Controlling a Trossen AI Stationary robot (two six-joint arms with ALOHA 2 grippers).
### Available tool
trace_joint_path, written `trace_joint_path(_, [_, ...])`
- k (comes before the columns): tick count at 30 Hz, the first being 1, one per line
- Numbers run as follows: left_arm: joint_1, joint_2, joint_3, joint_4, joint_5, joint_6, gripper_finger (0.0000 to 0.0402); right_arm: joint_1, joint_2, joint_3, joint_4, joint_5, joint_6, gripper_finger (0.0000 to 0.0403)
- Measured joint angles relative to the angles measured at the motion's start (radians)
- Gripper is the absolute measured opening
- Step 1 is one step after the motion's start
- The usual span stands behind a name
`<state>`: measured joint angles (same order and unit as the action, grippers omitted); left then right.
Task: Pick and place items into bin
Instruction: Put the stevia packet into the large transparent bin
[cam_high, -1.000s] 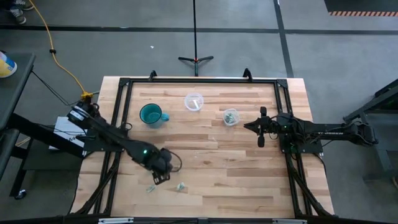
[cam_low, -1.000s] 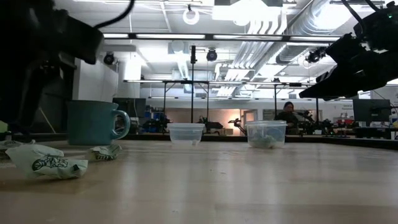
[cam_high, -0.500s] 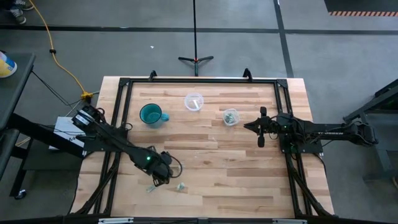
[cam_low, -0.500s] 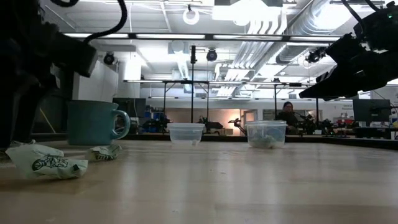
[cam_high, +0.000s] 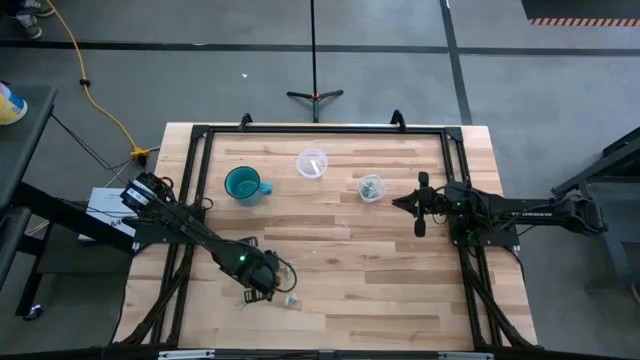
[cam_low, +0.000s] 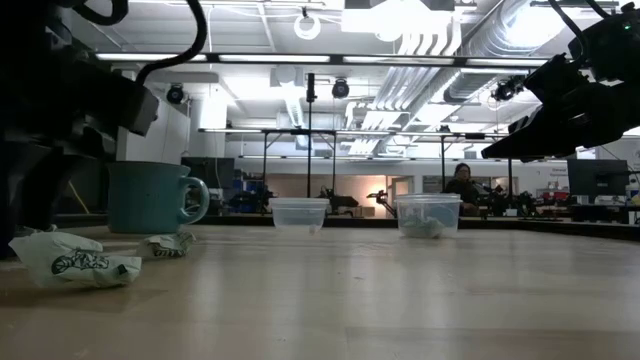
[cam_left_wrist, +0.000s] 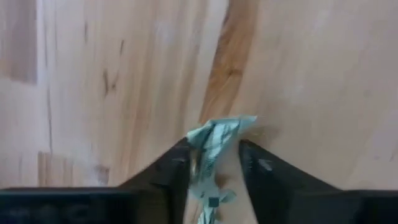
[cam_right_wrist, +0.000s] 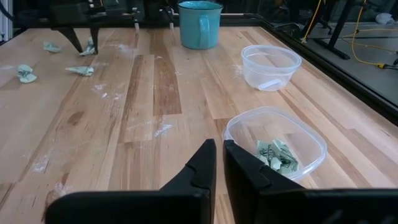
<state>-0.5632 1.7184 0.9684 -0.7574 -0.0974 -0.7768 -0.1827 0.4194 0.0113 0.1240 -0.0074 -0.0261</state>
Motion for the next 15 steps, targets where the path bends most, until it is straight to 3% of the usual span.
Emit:
trace_joint_path(3, [0.004, 0.000, 0.000, 0.027, -0.032, 0.061, 0.0098, 0.000, 0.000, 0.000, 0.000, 0.000, 0.000, 0.0024])
trace_joint_path(6, [0.026, -0.008, -0.002, 0.081, -0.141, 0.171, 0.0027, 0.000, 0.000, 0.000, 0.001, 0.000, 0.000, 0.0023])
trace_joint_path(10, [0.100, -0.031, -0.002, 0.187, -0.288, 0.316, 0.0039, 0.000, 0.000, 0.000, 0.007, 0.000, 0.000, 0.0025])
trace_joint_path(13, [0.193, -0.049, 0.001, 0.265, -0.339, 0.449, 0.0053, 0.000, -0.001, 0.000, 0.007, 0.000, 0.000, 0.0024])
trace_joint_path(15, [0.269, -0.064, 0.000, 0.285, -0.365, 0.557, 0.0040, 0.000, 0.004, 0.000, 0.012, 0.001, 0.000, 0.0023])
